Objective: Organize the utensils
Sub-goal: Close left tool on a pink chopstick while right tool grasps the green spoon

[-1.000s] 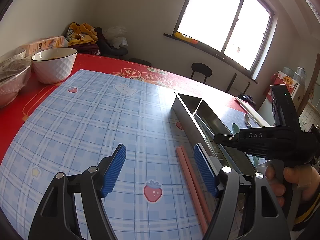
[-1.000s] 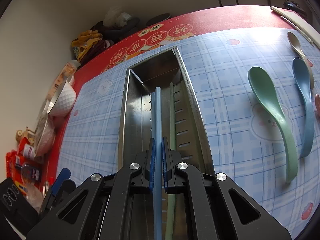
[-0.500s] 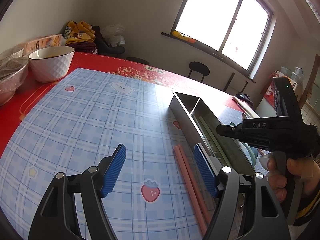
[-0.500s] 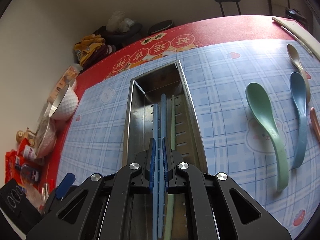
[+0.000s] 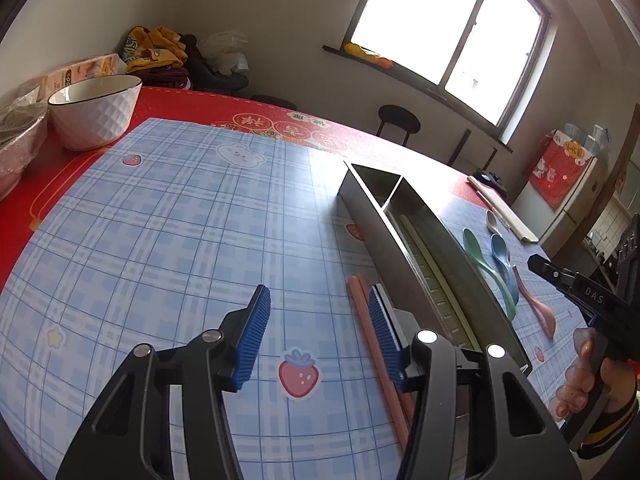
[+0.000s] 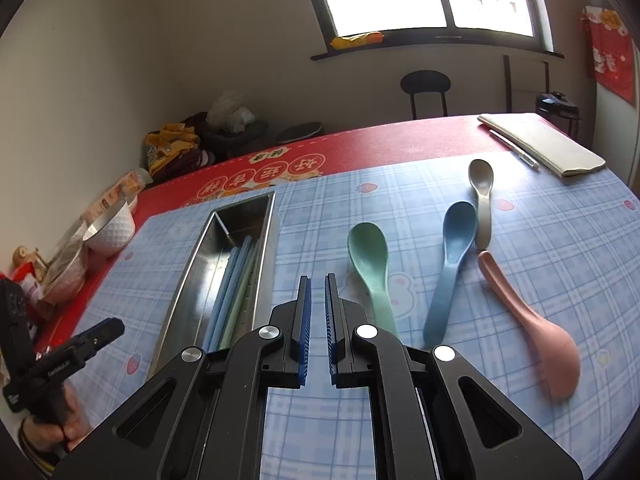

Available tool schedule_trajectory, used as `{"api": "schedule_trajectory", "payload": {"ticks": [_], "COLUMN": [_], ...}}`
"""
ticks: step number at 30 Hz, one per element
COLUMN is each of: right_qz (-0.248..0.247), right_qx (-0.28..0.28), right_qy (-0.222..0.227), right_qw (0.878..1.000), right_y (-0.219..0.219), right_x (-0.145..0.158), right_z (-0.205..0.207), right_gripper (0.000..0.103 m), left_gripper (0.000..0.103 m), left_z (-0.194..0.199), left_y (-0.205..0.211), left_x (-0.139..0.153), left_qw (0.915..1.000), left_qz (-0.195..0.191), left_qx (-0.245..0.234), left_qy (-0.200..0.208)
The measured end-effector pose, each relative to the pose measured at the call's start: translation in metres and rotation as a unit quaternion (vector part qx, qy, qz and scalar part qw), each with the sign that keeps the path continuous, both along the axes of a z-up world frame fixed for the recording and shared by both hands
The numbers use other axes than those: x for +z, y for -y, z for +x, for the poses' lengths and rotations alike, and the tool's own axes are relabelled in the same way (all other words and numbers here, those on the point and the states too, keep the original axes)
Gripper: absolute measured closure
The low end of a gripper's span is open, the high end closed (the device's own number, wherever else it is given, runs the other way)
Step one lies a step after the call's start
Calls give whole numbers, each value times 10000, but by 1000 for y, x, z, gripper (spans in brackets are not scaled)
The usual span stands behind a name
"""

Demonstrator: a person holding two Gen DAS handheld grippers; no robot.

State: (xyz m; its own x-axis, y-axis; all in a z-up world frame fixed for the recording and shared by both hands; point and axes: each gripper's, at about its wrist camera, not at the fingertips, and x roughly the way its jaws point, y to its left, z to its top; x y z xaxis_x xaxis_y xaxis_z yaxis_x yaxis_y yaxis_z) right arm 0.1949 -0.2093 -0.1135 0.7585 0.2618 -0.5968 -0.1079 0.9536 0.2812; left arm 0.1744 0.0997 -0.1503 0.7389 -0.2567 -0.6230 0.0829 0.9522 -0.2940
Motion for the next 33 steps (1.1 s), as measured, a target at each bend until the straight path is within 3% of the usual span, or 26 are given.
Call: {"api": "schedule_trajectory", "payload": {"ticks": [4,11,21,33], "right_qz": [158,483,990,1186], "right_qx": [-172,-159,-1,22], "right_qy": [148,145,67,37], "right_qw": [9996,9986,9951,9929], "right_y": [22,36,47,53], "right_x": [-3,-19,-28,-31], "right_z": [-8,-9,-9,-9], "right_gripper": [95,95,95,95], "left_gripper": [67,80,82,89], "left_z": [-6,-27,-17,-9], "left_y": [14,44,64,64], "left_x": [4,-4,-16,-19], "left_qw": [9991,9950,9906,9838], "left_qz": [412,502,915,1454], "left_qx": [-59,-581,-436,-256], "left_qy": [-126,-634,-922,-1017]}}
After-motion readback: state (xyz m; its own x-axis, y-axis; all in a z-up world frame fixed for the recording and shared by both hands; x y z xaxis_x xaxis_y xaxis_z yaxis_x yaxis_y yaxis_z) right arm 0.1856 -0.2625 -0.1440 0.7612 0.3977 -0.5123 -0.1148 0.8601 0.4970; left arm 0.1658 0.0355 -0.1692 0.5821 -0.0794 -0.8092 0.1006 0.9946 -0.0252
